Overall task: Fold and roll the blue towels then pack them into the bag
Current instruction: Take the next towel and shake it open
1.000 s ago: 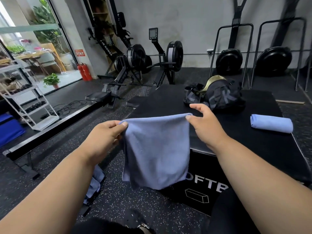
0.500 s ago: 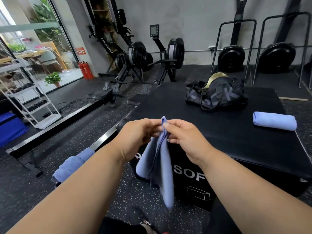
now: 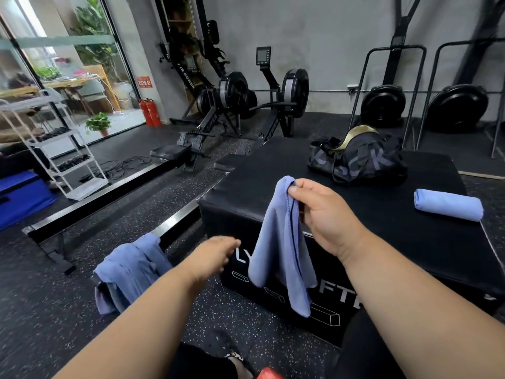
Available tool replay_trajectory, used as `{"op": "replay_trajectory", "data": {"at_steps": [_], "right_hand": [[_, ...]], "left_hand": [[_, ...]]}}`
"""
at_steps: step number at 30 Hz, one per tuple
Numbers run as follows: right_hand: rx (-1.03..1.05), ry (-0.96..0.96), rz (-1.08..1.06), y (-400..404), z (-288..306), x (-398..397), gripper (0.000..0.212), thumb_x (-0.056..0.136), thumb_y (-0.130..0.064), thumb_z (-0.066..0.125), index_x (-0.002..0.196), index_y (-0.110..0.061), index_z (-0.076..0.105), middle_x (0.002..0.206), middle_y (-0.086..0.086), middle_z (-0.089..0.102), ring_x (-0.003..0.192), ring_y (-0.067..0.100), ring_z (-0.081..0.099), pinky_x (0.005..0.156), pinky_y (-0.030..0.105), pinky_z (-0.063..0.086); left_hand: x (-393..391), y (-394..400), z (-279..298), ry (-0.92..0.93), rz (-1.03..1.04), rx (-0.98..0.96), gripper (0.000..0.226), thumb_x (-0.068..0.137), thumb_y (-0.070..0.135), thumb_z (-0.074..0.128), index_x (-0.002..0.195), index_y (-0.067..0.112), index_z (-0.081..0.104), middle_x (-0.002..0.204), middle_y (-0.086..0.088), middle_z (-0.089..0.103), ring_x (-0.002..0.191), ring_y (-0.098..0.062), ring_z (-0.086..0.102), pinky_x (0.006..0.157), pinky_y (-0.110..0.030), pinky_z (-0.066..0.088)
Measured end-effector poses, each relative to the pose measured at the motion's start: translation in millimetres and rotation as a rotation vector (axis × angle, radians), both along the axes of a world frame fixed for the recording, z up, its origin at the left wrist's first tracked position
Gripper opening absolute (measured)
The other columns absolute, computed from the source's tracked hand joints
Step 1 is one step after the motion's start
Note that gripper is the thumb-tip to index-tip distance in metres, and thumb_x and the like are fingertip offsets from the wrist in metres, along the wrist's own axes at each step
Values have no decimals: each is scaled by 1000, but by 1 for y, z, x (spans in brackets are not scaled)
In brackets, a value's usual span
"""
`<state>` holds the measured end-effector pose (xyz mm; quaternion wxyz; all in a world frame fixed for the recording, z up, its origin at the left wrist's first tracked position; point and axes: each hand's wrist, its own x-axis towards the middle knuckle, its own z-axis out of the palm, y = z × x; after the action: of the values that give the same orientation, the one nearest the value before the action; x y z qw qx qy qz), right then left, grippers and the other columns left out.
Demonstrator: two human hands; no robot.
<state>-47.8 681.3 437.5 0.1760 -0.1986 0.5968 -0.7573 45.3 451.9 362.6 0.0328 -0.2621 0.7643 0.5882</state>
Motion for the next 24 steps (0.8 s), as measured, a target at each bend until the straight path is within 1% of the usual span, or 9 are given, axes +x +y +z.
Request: {"op": "replay_trajectory", "data": {"at_steps": [2, 5, 7, 9, 13, 16, 21, 22, 24], "right_hand": [[-34, -13, 7, 2, 4, 1, 16, 95, -28, 64, 101, -15, 71, 95, 11, 63, 93, 26, 54, 87, 41, 41], [-46, -9, -2, 1, 6, 5, 13, 104, -22, 61, 99, -18, 72, 94, 8, 66, 94, 25, 57, 92, 43, 42], [-47, -13, -4, 0, 6, 8, 15, 105, -21, 59, 97, -18, 71, 94, 8, 65, 94, 26, 56, 92, 43, 43], [-49, -14, 6, -1, 5, 12, 18, 106, -20, 58, 94, -18, 72, 93, 7, 65, 93, 25, 57, 91, 42, 44], [-36, -2, 0, -1, 3, 16, 20, 107, -18, 57, 94, -16, 72, 92, 8, 66, 90, 23, 59, 86, 38, 47], [-33, -16, -26, 1, 1, 14, 16, 106, -20, 59, 97, -15, 70, 92, 8, 64, 89, 23, 58, 85, 37, 46], [-70, -91, -100, 9, -5, 7, 19, 106, -22, 57, 90, -14, 61, 86, 9, 51, 82, 25, 47, 80, 39, 39], [-74, -107, -122, 10, -7, 6, 24, 107, -22, 57, 84, -15, 58, 81, 8, 47, 78, 23, 45, 76, 37, 38], [-76, -145, -168, 12, -11, 4, 27, 106, -22, 57, 81, -15, 53, 78, 4, 43, 78, 22, 42, 75, 36, 35]], "left_hand": [[7, 5, -17, -130, 36, 112, 35, 89, 57, 63, 98, 24, 68, 87, 2, 64, 73, -13, 47, 64, -30, 33], [16, 12, -33, -199, 76, 287, 48, 100, 60, 48, 72, 22, 58, 59, 3, 56, 62, -16, 40, 65, -35, 29], [18, 10, -39, -214, 94, 408, 52, 100, 63, 45, 77, 21, 65, 72, -2, 66, 70, -20, 52, 70, -32, 38], [19, 11, -37, -200, 104, 494, 40, 100, 57, 49, 89, 22, 66, 85, -3, 65, 77, -18, 54, 69, -30, 42], [19, 10, -28, -79, 168, 502, 10, 97, 25, 62, 92, 18, 67, 78, -2, 57, 66, -15, 53, 57, -28, 41], [20, 5, -24, -2, 169, 505, 20, 96, 19, 66, 113, 13, 73, 83, -4, 65, 72, -18, 58, 64, -31, 44], [20, -12, -10, 187, 208, 494, 22, 90, 23, 74, 109, 16, 67, 101, -6, 64, 78, -11, 60, 64, -26, 46], [19, -16, -9, 239, 227, 488, 25, 91, 22, 73, 113, 15, 65, 110, -4, 66, 86, -10, 63, 68, -26, 48], [18, -24, -6, 335, 291, 491, 28, 100, 12, 66, 128, 17, 65, 128, -4, 72, 112, -16, 67, 91, -33, 54]]}}
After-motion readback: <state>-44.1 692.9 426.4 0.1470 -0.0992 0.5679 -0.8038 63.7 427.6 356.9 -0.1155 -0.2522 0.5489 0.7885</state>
